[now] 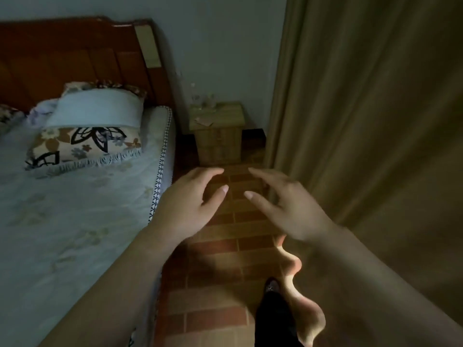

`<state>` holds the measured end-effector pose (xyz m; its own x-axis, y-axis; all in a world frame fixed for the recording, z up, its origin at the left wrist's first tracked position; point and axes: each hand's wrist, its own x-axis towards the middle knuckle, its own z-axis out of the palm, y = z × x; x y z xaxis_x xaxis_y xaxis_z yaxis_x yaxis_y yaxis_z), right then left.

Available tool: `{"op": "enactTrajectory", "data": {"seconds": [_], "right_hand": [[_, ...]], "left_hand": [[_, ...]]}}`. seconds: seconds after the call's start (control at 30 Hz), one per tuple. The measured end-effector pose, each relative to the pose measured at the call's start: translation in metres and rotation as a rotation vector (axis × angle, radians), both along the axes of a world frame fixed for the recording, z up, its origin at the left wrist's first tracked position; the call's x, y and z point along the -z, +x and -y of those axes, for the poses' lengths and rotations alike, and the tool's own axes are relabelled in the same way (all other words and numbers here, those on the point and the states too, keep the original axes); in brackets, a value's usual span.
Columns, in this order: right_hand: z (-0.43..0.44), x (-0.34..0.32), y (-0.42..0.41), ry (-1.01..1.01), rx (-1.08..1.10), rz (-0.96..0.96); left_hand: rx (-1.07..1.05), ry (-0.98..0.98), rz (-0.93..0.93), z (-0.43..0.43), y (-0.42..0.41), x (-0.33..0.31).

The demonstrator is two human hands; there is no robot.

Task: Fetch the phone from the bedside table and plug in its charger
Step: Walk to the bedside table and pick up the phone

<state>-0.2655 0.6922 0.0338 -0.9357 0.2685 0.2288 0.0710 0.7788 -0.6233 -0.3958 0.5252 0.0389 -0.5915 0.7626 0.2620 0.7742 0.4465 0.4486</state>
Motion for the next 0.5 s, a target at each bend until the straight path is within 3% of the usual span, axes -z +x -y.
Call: {"op": "enactTrajectory", "data": {"seconds": [0.27,0.5], "right_hand": [[-0.168,0.004,-0.158,-0.081,-0.094,0.002],[-0.248,0.013,-0.285,-0.1,-0.209,0.077]], "left_hand": [[-0.158,-0.024,-0.022,-0.152,-0.131,0.003],[-0.244,-0.04,0.015,-0.218,-0.233,0.012]]}}
